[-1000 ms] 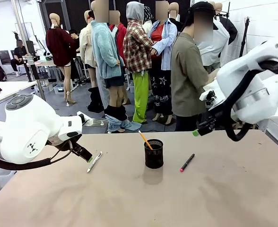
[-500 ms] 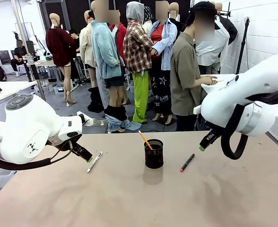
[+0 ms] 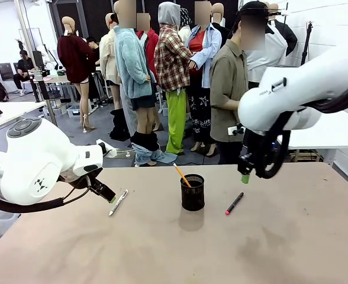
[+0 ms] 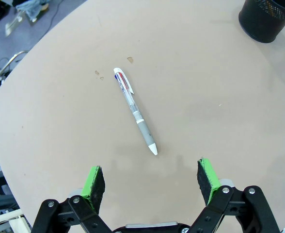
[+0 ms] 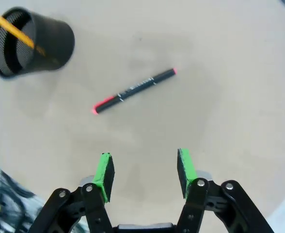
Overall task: Place the pens into the pen holder.
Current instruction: Pick up a writing instrument from the table and place it into the Pen holder.
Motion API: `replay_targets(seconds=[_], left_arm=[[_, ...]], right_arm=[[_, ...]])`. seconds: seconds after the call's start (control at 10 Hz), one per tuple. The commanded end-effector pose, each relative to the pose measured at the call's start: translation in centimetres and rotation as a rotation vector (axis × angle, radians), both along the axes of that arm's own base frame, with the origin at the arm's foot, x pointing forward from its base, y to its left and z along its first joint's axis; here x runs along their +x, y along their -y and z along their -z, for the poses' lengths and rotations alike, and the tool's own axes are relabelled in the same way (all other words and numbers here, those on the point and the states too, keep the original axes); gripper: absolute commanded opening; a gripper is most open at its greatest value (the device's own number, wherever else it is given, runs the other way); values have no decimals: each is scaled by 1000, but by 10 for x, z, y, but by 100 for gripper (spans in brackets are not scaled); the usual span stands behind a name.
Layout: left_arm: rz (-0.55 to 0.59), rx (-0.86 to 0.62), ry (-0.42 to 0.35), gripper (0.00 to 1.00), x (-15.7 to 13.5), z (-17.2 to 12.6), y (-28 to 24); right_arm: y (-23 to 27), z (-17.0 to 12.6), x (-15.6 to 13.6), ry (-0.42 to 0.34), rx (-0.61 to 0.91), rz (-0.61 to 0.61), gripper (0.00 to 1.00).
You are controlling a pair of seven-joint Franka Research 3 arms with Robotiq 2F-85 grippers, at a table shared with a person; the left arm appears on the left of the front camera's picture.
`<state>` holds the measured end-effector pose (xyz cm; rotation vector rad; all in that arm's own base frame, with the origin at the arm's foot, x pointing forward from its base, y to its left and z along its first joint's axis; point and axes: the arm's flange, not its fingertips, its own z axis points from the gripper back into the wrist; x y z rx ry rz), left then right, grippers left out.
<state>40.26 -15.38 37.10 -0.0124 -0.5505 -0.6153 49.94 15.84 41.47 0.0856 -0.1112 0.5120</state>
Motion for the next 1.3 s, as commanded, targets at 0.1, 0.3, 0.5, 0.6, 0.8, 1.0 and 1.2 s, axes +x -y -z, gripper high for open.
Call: replay_targets(seconds=[0.1, 0.3, 0.5, 0.6, 0.8, 1.0, 1.2], left_arm=[[-5, -5, -1, 100, 0, 0, -2], [-5, -5, -1, 100, 0, 0, -2], [-5, -5, -1, 100, 0, 0, -2], [-5, -5, -1, 100, 0, 0, -2], [-5, -5, -1, 100, 0, 0, -2], [-5, -5, -1, 100, 0, 0, -2], [-5, -5, -1, 100, 0, 0, -2]], right_arm=[[-48, 25, 24, -156, -14, 301, 66], [-31, 17, 11, -90, 5, 212, 66], [-45, 34, 17, -125, -4, 341, 66], [-53, 43, 14, -176, -80, 460, 66], [-59, 51, 14, -242, -73, 598, 66], [-61, 56, 16, -251, -101, 725, 66], [-65, 72, 27, -254, -95, 768, 66]])
